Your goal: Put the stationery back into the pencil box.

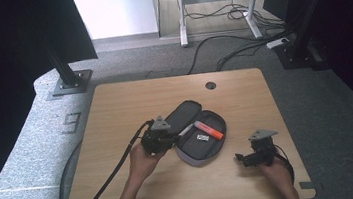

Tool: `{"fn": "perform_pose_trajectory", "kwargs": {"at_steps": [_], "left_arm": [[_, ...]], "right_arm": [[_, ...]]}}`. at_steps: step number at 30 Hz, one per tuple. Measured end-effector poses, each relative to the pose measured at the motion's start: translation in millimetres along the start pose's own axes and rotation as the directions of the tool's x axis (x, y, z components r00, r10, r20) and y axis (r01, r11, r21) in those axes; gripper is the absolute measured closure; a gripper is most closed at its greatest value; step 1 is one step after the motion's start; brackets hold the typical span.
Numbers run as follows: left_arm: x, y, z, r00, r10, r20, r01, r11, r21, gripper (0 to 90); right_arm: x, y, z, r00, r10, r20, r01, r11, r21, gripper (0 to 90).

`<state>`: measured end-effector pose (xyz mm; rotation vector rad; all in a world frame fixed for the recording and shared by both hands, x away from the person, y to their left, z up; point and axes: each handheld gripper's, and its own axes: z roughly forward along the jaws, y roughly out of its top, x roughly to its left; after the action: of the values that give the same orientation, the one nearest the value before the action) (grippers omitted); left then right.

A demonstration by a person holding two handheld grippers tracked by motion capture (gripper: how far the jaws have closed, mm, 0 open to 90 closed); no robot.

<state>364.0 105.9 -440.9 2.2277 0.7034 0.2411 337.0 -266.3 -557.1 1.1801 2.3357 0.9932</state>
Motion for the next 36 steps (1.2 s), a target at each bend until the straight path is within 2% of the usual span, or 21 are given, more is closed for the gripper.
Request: {"fn": "perform_pose_trajectory", "kwargs": {"at_steps": [4,7,9,13,15,27,32,36], "left_arm": [[0.7,6.1,6.6,1.0000,0.004,0.009,-0.004,0.9999,-0.009,79.9],[0.0,11.5,14.1,0.9998,0.020,0.008,-0.020,0.9998,0.001,79.9],[-0.7,15.0,20.1,0.9995,0.020,0.024,-0.020,0.9998,0.000,79.9],[-3.8,21.0,31.0,0.9989,0.044,0.018,-0.044,0.9989,0.013,79.9],[-4.4,24.1,36.0,0.9988,0.041,0.028,-0.041,0.9991,0.008,79.8],[-11.8,48.6,57.1,0.9965,0.081,0.020,-0.081,0.9966,0.015,79.8],[-14.8,56.0,69.1,0.9961,0.086,0.022,-0.086,0.9962,0.014,79.8],[-14.5,55.9,77.7,0.9966,0.075,0.033,-0.076,0.9971,0.006,79.8]], "right_arm": [[-0.1,0.0,0.0,1.0000,-0.001,0.000,0.001,1.000,0.000,0.0],[-0.1,0.0,0.0,1.0000,-0.001,0.000,0.001,1.000,0.000,0.0],[0.0,0.0,0.0,1.0000,0.000,0.000,0.000,1.000,0.001,0.0],[-0.1,0.0,0.0,1.0000,0.000,0.000,0.000,1.000,0.001,0.0],[-0.2,0.0,0.1,1.0000,-0.002,0.001,0.002,1.000,-0.001,0.0],[-0.1,0.0,0.1,1.0000,-0.001,0.000,0.001,1.000,0.000,0.0],[-0.3,0.0,0.0,1.0000,-0.003,-0.001,0.003,1.000,0.001,0.0],[-0.3,0.0,0.0,1.0000,-0.003,-0.001,0.003,1.000,0.001,0.0]]}}
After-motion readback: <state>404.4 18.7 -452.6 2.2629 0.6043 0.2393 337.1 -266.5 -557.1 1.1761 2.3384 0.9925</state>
